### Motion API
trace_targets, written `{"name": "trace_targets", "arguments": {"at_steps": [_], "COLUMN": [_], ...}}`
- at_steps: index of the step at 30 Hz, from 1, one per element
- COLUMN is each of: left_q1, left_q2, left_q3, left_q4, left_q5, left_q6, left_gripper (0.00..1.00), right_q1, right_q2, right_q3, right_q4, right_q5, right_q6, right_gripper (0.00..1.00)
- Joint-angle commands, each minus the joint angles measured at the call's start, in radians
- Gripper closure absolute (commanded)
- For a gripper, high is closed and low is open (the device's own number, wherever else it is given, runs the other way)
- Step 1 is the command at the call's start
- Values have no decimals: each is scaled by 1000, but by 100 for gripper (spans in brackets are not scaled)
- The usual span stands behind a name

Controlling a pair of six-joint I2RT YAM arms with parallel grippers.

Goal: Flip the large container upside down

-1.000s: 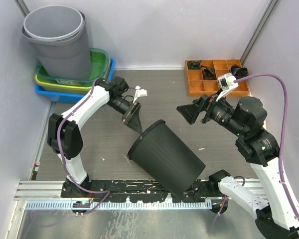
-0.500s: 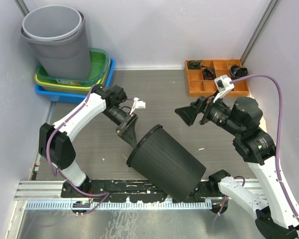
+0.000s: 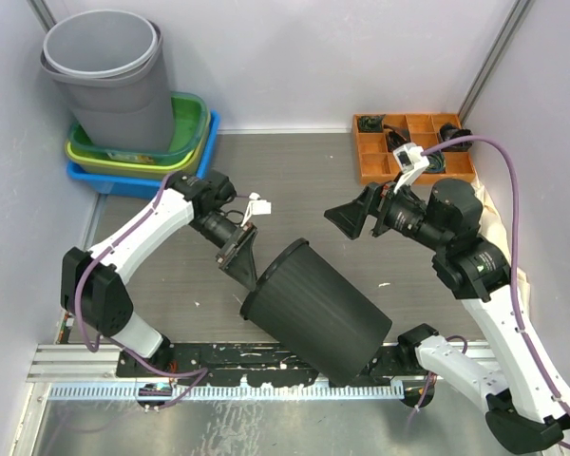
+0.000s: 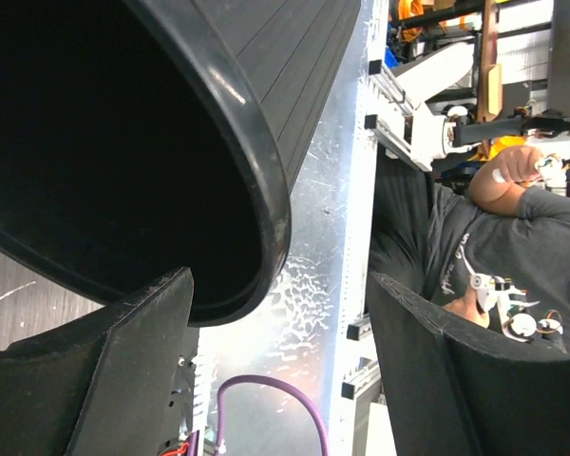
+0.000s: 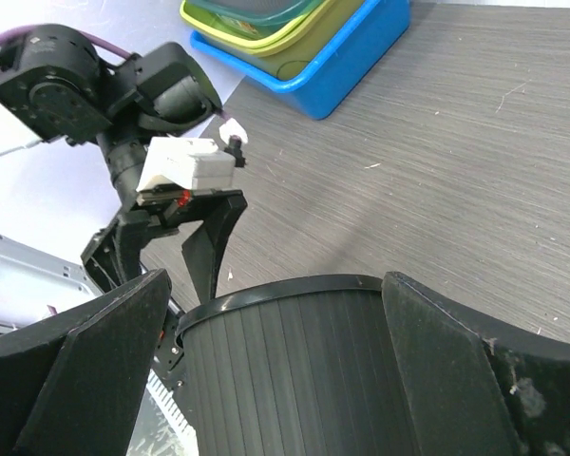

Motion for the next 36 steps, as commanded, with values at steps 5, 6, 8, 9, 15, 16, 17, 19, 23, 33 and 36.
{"name": "trace_targets", "arguments": {"at_steps": [5,6,8,9,15,16,17,19,23,33,36], "left_q1": [-60,-66,-77,-82,-96,-101,-107,-119,-135,-137,-136], "left_q2": [-108,-125,-146,-149,-111,-99,-86,-56,4,464,607], "left_q3": [-154,-175,-205,-211,-207,-198,-186,-155,-100,51,154], "left_q4": [369,428,525,552,654,658,659,663,796,2746,2841], "left_q5": [31,14,-19,-33,-53,-49,-46,-36,44,-47,-162], "left_q6": [-231,-284,-367,-391,-498,-505,-512,-531,-681,-2457,-2605], "left_gripper": [24,25,26,28,73,86,93,100,100,100,100], "right_q1": [2,1,1,1,1,2,2,2,1,1,1], "right_q2": [-28,-28,-32,-31,-36,-38,-39,-41,-44,-49,-42], "right_q3": [3,2,0,-2,-2,-2,-2,0,28,277,329], "right_q4": [63,63,63,63,59,57,54,47,9,-147,-194], "right_q5": [-6,-5,-1,-1,9,11,14,27,72,256,303], "right_q6": [10,11,12,13,12,11,8,3,-17,-92,-107], "right_gripper": [0,0,0,0,0,0,0,0,0,0,0]}}
